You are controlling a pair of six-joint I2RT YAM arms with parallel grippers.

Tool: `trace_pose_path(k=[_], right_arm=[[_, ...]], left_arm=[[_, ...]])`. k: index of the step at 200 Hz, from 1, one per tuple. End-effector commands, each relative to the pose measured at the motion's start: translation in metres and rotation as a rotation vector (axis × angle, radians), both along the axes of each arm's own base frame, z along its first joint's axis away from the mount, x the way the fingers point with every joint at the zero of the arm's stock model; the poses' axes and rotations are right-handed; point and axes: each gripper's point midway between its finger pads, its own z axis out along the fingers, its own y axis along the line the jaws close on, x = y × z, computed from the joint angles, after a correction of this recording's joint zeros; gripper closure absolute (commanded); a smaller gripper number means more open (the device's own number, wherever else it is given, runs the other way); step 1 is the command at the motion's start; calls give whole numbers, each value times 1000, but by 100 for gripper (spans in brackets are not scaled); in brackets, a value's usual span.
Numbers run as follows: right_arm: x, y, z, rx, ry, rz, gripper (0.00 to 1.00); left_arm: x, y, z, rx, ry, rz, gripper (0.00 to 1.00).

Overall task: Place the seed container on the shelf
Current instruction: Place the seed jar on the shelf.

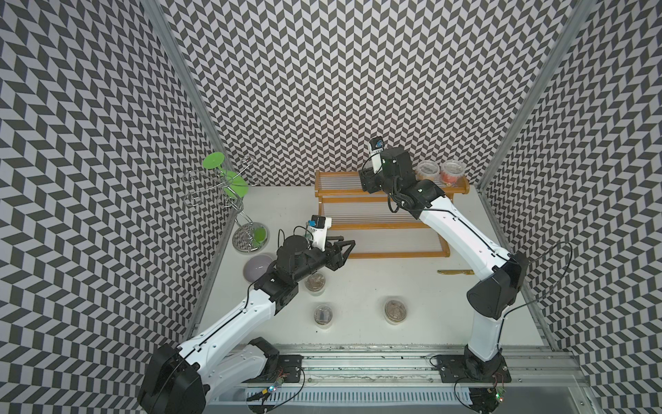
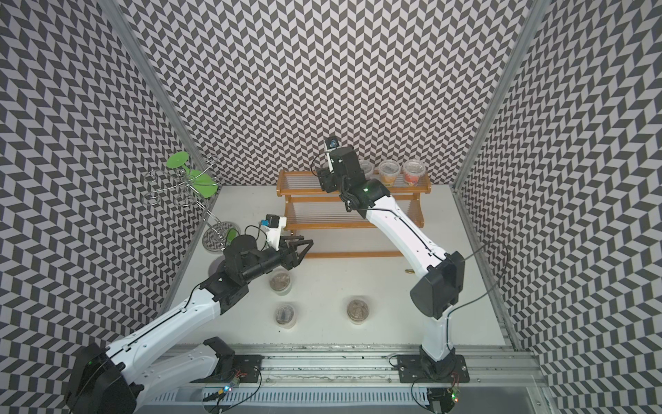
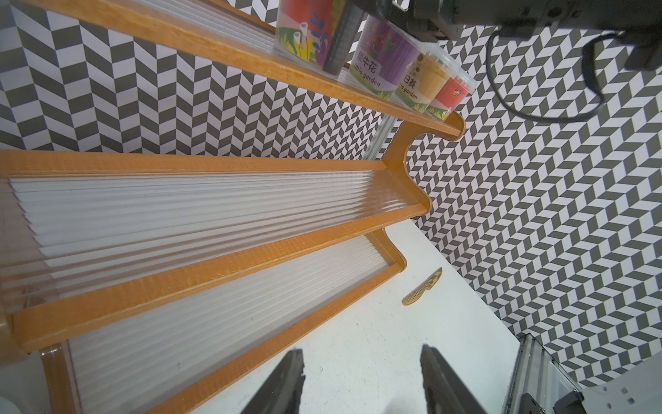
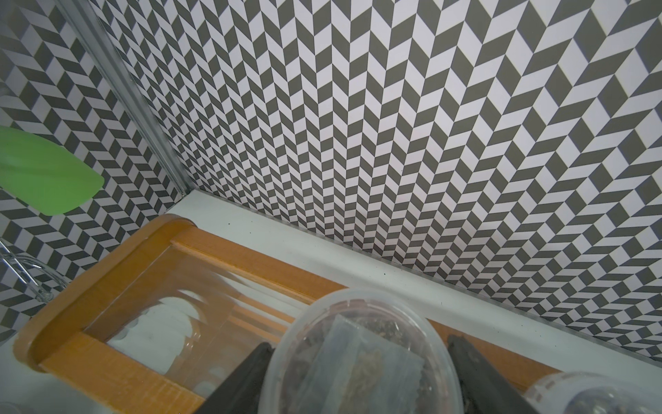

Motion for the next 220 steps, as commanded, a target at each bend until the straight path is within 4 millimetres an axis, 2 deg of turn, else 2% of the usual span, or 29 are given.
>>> trace_pose_path(k=[1, 73, 123, 153, 220], right_arm=[[6, -1, 9, 4, -36, -15, 24], [12, 2, 3, -6, -37, -16, 24], [8, -2, 11, 4, -67, -21, 23], [7, -2, 10, 0, -60, -22, 16], [-6, -1, 43, 77, -103, 20, 10]], left_arm=[[-2, 0, 14, -19, -24, 3, 44], [-1, -1, 10, -12, -15, 3, 44], [0, 1, 9, -8, -20, 9, 44], [0, 0, 9, -12, -18, 6, 44], [-1, 0, 10, -17, -16, 6, 44]])
